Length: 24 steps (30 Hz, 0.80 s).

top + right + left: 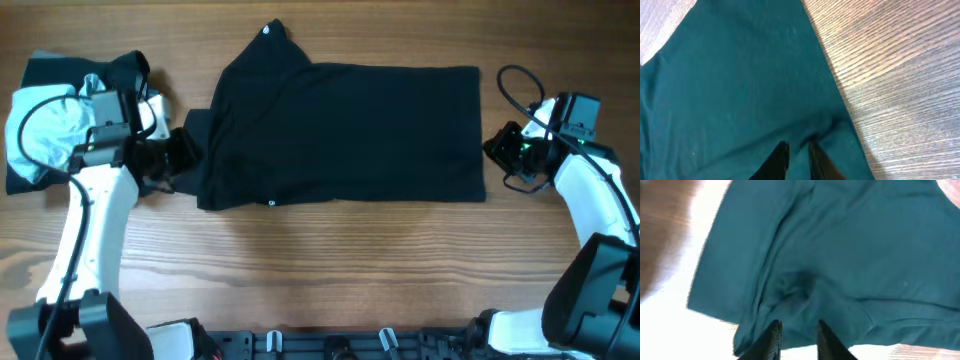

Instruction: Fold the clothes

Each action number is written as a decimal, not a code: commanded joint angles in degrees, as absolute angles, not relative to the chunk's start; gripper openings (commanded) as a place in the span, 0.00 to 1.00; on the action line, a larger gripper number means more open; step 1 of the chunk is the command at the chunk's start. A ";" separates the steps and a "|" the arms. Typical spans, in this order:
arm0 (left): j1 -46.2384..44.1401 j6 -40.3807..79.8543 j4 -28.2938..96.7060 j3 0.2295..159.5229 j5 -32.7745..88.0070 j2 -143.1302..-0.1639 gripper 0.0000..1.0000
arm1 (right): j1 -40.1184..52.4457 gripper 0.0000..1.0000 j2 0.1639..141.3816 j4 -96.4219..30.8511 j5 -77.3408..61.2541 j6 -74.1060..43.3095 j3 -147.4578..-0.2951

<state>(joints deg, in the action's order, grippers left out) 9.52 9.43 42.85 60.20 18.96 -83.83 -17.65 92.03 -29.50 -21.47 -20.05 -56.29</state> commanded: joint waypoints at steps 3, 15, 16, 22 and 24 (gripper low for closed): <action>6.28 9.47 37.63 59.88 16.64 -89.43 0.54 | -17.54 0.87 93.56 -24.45 -22.96 -14.79 -56.71; 1.21 5.96 43.29 59.18 14.50 -99.94 0.47 | -17.54 0.88 93.56 -29.91 -23.00 -13.50 -56.71; 1.21 5.96 42.17 59.18 14.48 -100.82 0.41 | -17.54 0.88 93.56 -30.11 -23.00 -13.50 -56.71; 1.23 6.22 34.92 59.29 17.32 -100.88 0.08 | -17.54 0.87 93.56 -30.28 -23.00 -13.50 -56.71; 1.41 6.46 35.14 59.86 21.98 -100.77 0.04 | -17.54 0.87 93.56 -30.26 -23.00 -13.50 -56.71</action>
<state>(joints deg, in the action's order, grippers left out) 1.39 6.28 35.20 59.33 16.01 -100.51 -17.65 92.71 -30.24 -22.06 -14.63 -56.29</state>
